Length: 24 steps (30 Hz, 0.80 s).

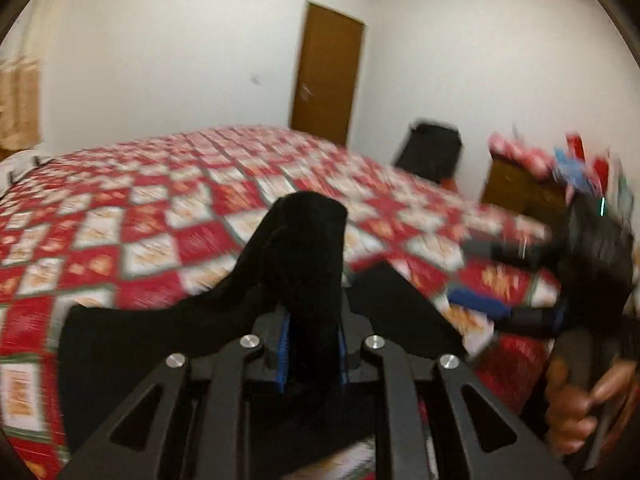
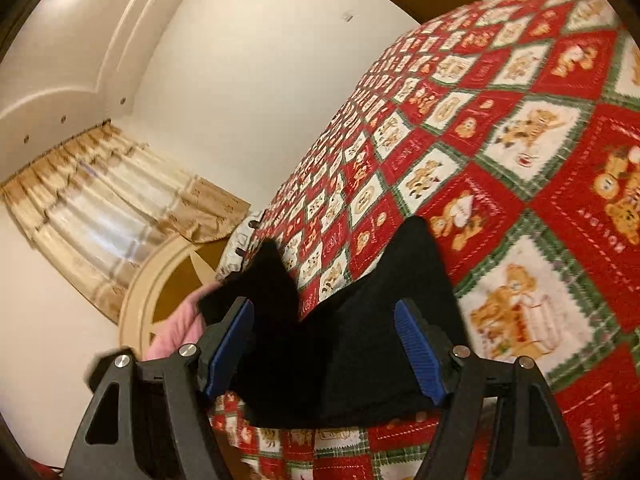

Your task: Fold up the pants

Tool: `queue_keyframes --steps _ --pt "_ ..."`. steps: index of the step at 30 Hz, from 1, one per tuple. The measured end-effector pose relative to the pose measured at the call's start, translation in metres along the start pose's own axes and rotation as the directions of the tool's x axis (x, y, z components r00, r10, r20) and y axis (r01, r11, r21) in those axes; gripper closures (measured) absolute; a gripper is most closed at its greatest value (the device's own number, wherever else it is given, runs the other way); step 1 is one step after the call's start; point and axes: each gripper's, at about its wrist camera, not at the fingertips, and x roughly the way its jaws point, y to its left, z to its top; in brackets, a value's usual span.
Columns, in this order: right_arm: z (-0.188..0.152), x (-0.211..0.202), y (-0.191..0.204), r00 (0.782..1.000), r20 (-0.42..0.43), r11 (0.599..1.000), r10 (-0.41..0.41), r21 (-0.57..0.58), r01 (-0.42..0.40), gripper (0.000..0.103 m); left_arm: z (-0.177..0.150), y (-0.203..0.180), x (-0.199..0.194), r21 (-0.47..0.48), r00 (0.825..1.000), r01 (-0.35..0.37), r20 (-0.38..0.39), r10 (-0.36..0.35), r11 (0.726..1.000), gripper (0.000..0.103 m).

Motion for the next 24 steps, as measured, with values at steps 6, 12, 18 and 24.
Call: queue_keyframes --steps 6,12,18,24 --pt "0.001 0.014 -0.009 0.991 -0.083 0.994 0.101 0.053 -0.097 0.028 -0.022 -0.015 0.023 0.045 0.997 -0.015 -0.074 0.019 0.999 0.084" --pt "-0.004 0.053 -0.001 0.982 -0.170 0.997 0.079 0.009 -0.079 0.028 -0.035 -0.032 0.024 0.102 0.997 -0.060 -0.039 0.064 0.993 0.084" --pt "0.006 0.068 0.005 0.978 -0.190 0.996 0.085 0.011 -0.085 0.028 -0.046 -0.035 0.025 0.152 0.996 -0.085 -0.015 0.088 0.985 0.084" --pt "0.016 0.065 0.023 0.986 -0.155 0.995 0.062 -0.072 -0.074 0.028 -0.045 -0.033 0.020 0.143 0.997 -0.077 -0.002 0.078 0.987 0.084"
